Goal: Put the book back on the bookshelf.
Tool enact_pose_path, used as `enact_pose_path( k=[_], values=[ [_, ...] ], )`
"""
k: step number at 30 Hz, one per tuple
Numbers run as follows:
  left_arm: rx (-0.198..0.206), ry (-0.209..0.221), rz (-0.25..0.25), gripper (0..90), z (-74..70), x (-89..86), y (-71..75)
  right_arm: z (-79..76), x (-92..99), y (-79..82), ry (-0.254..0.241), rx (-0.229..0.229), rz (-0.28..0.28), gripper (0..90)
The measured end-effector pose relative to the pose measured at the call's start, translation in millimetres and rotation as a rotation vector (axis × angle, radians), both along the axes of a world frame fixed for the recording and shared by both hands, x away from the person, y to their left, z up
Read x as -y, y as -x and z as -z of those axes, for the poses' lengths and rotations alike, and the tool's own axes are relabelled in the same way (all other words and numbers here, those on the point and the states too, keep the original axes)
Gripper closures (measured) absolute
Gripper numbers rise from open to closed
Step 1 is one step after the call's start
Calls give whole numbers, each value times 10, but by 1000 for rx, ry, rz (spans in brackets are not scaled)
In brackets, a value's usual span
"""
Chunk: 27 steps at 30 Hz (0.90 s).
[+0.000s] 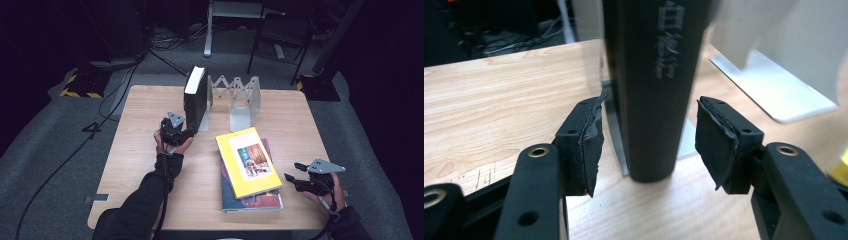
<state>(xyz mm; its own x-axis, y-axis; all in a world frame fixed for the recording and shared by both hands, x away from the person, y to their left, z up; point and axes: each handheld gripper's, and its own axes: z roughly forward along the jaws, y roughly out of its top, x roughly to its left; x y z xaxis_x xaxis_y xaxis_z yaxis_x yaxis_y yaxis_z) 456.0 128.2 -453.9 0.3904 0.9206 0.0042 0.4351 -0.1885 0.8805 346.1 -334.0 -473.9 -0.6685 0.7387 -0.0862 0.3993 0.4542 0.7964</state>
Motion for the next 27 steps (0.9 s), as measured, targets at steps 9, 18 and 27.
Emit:
enact_pose_path(
  k=[9,18,27],
  values=[
    [-57,-67,270,387,81,-92,133,-34,1,11,-14,1,-2,385],
    [-140,-177,509,306,205,-117,453,-136,-52,31,-29,-6,-33,329],
    [-196,-211,637,262,311,-95,726,-276,-166,139,-9,-14,-124,350]
  ],
)
